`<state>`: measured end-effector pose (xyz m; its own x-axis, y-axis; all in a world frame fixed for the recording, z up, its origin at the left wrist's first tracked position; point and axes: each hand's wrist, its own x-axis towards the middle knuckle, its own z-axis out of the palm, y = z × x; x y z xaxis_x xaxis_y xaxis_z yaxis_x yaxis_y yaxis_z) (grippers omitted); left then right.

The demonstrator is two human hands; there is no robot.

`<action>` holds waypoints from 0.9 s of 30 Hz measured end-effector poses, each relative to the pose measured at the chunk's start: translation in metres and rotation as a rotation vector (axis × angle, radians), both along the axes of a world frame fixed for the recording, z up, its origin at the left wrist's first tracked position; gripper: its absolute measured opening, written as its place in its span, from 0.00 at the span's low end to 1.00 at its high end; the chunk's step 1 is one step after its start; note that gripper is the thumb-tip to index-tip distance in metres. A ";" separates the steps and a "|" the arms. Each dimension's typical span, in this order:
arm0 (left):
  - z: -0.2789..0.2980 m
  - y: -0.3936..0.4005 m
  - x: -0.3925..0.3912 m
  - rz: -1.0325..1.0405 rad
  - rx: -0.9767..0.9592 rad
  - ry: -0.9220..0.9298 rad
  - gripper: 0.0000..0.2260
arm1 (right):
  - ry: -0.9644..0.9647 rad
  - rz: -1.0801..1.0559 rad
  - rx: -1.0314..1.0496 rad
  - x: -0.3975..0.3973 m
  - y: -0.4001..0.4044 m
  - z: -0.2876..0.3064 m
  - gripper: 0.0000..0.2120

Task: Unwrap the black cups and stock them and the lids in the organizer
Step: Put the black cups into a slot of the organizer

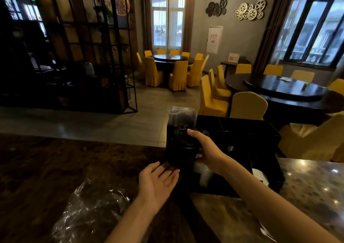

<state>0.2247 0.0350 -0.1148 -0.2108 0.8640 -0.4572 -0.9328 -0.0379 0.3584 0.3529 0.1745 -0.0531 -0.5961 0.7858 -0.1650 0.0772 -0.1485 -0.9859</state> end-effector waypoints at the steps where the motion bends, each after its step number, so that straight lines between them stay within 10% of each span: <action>1: -0.004 0.001 0.001 -0.002 0.002 -0.003 0.20 | 0.005 0.007 0.006 0.000 0.003 -0.002 0.09; 27: -0.028 0.013 0.020 0.074 -0.002 0.025 0.38 | -0.079 -0.004 0.519 -0.008 0.033 -0.048 0.11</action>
<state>0.2447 0.0476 -0.1432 -0.2850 0.8449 -0.4527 -0.9184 -0.1055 0.3813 0.3446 0.2077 -0.1014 -0.5947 0.7781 0.2020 0.1552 0.3577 -0.9209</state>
